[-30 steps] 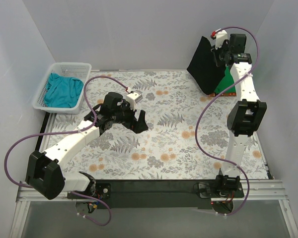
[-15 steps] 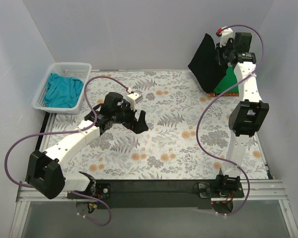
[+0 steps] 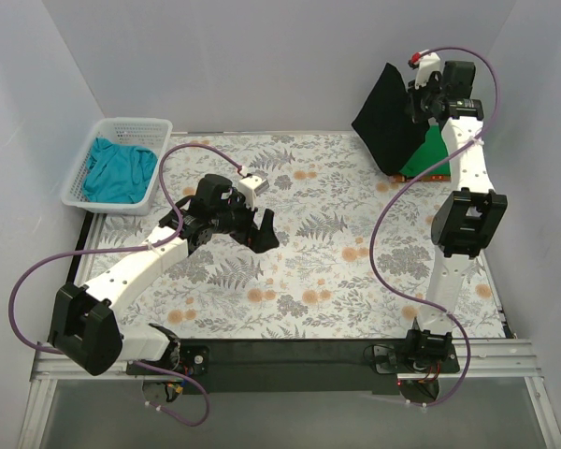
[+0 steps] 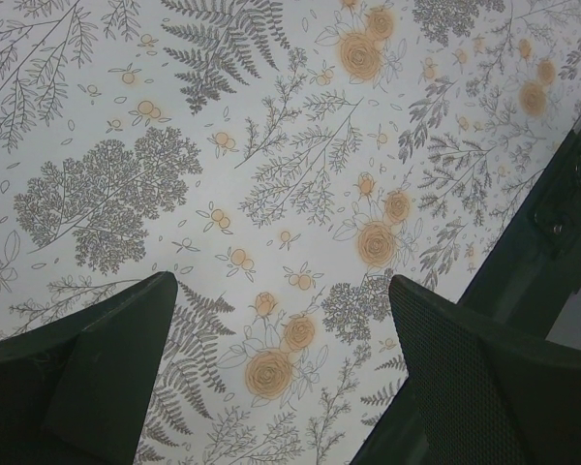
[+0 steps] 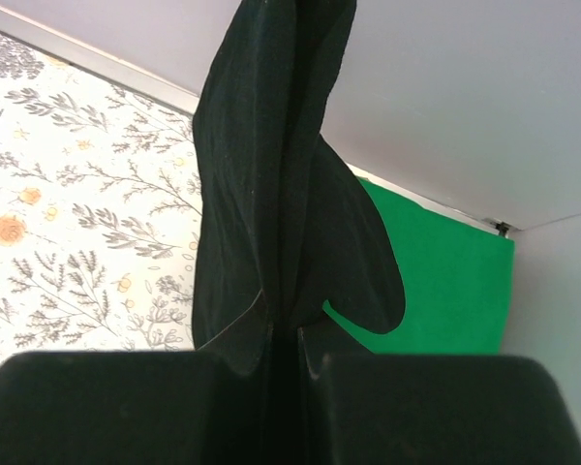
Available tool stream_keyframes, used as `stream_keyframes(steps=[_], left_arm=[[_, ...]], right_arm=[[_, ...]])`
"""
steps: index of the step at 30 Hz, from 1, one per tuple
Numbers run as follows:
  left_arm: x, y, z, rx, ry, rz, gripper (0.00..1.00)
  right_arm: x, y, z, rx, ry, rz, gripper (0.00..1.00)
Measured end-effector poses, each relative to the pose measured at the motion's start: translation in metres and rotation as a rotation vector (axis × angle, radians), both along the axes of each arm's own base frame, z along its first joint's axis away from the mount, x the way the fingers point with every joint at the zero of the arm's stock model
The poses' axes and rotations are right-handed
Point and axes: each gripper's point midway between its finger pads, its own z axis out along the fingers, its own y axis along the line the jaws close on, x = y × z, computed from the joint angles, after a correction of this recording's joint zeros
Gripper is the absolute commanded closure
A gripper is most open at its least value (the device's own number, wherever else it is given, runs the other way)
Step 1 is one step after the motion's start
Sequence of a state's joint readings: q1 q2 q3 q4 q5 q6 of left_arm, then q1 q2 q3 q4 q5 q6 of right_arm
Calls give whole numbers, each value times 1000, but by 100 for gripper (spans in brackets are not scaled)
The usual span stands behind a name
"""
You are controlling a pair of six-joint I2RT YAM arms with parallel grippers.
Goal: Fold and stack the t-shirts
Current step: Neatly place the folded tshirt to the corner
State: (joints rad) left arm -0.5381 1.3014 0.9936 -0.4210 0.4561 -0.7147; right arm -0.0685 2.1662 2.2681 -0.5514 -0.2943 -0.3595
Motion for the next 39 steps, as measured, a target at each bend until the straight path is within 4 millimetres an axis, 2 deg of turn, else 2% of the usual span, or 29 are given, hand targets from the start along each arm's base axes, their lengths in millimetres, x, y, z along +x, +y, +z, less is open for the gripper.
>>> stream_keyframes(steps=[8, 19, 26, 35, 39], left_arm=[[-4, 2, -4, 12, 21, -1, 9], [-10, 5, -16, 59, 84, -17, 8], [-11, 3, -8, 53, 91, -31, 8], [-15, 5, -18, 73, 136, -37, 7], [-16, 5, -21, 79, 146, -37, 7]], right_arm=[[6, -38, -7, -41, -13, -39, 99], [28, -87, -68, -91, 30, -81, 99], [36, -114, -83, -140, 9, -97, 99], [41, -142, -112, -191, 6, -111, 99], [45, -155, -133, -229, 15, -136, 96]])
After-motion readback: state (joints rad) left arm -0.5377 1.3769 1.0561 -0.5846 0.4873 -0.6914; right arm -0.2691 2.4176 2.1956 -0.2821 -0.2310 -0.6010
